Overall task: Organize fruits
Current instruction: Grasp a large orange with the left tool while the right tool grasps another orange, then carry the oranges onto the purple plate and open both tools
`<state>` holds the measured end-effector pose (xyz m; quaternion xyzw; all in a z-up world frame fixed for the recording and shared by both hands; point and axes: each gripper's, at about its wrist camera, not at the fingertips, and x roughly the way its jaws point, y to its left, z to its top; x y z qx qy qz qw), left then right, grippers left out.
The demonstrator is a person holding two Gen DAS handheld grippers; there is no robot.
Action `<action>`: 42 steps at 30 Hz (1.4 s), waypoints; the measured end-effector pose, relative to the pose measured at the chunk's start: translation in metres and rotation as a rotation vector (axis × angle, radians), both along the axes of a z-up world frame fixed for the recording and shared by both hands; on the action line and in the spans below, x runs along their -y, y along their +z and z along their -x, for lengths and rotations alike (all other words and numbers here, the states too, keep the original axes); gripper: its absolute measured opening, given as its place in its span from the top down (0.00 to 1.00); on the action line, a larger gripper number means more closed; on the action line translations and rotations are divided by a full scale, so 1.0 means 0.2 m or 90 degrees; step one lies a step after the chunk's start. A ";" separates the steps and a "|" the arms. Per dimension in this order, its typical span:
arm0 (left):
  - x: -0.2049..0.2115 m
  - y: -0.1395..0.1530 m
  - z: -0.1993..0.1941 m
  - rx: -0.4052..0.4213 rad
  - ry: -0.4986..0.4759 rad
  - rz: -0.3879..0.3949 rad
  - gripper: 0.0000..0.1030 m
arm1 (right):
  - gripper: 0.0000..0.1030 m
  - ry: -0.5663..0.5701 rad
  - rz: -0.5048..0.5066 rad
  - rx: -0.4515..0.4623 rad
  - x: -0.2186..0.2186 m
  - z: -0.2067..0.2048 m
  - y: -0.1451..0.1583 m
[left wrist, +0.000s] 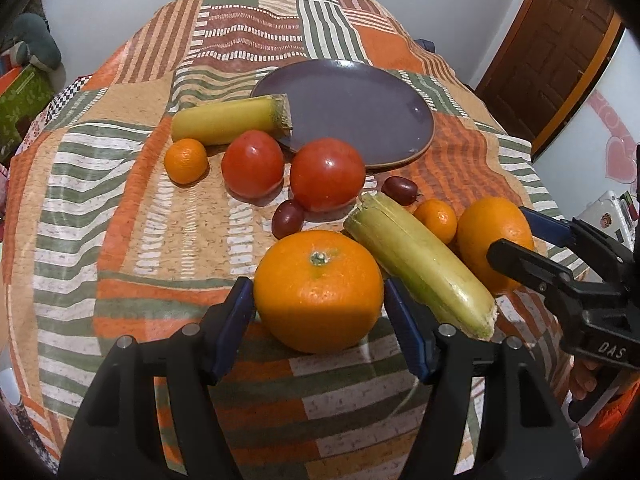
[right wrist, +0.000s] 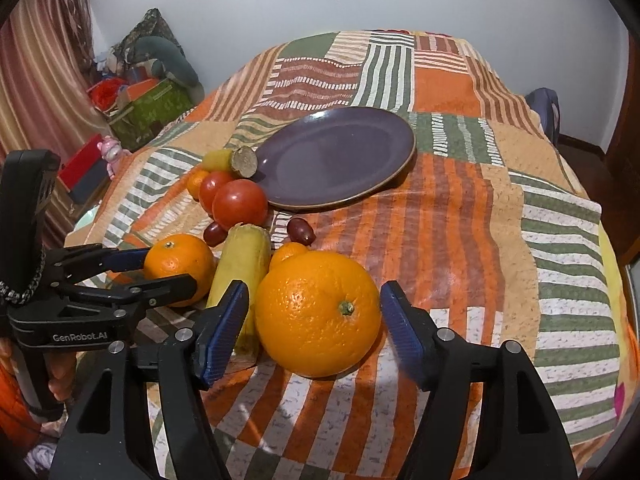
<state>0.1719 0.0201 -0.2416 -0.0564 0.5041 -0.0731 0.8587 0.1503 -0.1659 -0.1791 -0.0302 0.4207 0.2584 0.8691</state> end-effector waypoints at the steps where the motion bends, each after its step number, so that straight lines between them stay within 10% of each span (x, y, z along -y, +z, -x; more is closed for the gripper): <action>1: 0.00 -0.01 -0.01 0.000 0.000 0.000 0.36 | 0.36 0.000 0.001 0.000 0.00 0.00 0.00; 17: 0.00 0.02 -0.01 0.010 0.004 0.019 0.36 | 0.36 0.001 -0.005 -0.029 0.00 -0.03 -0.04; 42: 0.02 0.51 -0.22 0.175 0.013 -0.015 0.36 | 0.36 -0.037 -0.012 0.146 0.03 -0.24 0.36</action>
